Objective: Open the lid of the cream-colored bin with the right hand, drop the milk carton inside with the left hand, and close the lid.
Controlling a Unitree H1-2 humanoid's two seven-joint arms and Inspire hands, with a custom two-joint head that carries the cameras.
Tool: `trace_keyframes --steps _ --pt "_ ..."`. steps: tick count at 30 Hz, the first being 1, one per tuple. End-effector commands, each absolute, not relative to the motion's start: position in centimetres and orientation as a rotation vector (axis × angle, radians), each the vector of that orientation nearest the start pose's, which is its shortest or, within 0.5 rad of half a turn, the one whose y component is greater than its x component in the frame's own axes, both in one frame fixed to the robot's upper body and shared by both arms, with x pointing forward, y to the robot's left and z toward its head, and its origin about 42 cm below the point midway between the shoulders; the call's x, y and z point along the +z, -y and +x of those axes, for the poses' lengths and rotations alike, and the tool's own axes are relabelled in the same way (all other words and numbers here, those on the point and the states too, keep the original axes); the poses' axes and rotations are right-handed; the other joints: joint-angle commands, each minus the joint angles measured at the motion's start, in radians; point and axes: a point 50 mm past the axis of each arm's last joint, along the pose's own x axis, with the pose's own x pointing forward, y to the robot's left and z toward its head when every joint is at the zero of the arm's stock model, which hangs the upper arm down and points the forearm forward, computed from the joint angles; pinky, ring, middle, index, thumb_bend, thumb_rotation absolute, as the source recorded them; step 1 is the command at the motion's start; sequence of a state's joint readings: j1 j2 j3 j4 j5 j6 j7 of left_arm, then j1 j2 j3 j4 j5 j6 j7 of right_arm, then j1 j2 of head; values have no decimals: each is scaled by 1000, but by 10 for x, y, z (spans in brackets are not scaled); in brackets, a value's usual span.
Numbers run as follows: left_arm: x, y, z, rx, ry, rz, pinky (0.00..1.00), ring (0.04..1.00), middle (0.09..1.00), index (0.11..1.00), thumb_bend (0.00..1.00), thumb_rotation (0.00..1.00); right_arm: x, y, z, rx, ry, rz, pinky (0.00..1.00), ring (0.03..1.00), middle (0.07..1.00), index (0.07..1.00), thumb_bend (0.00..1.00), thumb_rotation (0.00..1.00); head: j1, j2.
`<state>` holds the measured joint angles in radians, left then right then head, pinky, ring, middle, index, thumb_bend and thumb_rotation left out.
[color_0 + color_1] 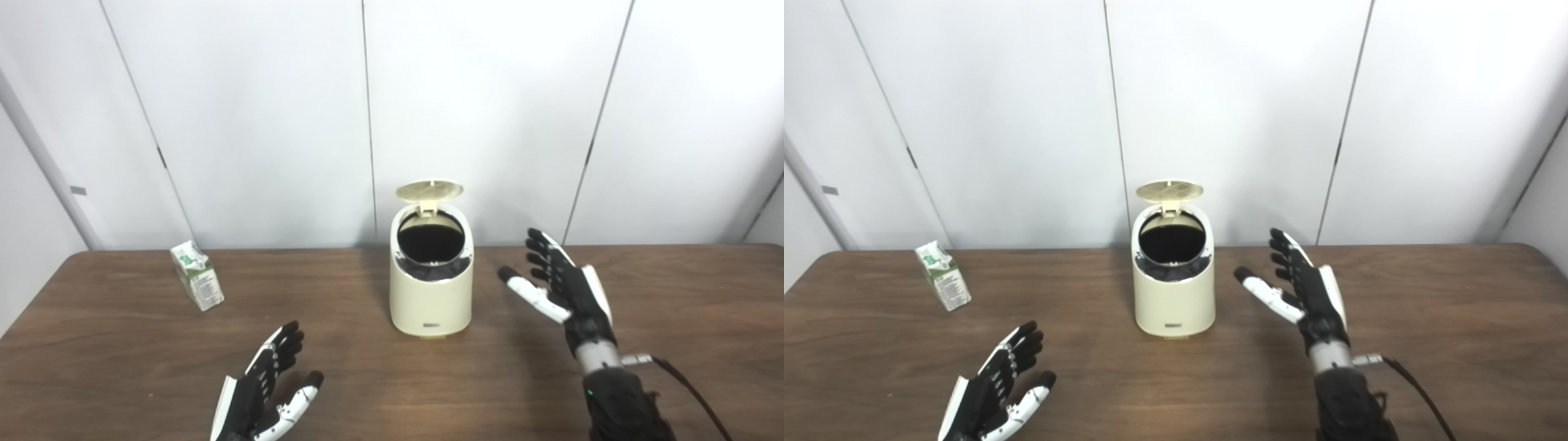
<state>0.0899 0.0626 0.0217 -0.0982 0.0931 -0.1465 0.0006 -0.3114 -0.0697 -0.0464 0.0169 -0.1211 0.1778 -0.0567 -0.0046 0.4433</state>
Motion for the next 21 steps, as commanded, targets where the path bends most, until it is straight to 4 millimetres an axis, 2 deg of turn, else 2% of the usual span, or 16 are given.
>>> trace_keyframes --steps 1,4,5,7,8,12,21 --pt "87 -249 242 37 95 185 878 855 860 905 538 298 199 220 372 -56 197 -96 821 885 898 896 629 512 -1 2" --pt "87 -249 242 36 100 182 863 862 868 913 520 270 194 224 356 -47 198 -46 832 888 897 897 621 555 -1 2" --pt "87 -249 242 36 100 189 866 858 864 910 507 286 193 225 353 -42 196 -44 856 900 903 901 639 647 -1 2" --pt "87 -249 242 36 95 184 868 858 864 910 491 296 190 230 342 -26 189 -49 872 911 908 903 661 730 -1 5" --pt "88 -249 242 36 91 177 873 862 868 911 474 319 189 232 338 -19 187 -54 896 930 918 911 679 832 -1 5" --pt "88 -249 243 34 82 142 874 875 879 916 435 359 182 240 322 -9 176 -53 930 951 934 921 670 972 -1 5" --pt "87 -247 244 38 70 140 859 886 884 917 401 494 162 261 292 -10 170 -117 974 981 973 950 665 1000 7 6"
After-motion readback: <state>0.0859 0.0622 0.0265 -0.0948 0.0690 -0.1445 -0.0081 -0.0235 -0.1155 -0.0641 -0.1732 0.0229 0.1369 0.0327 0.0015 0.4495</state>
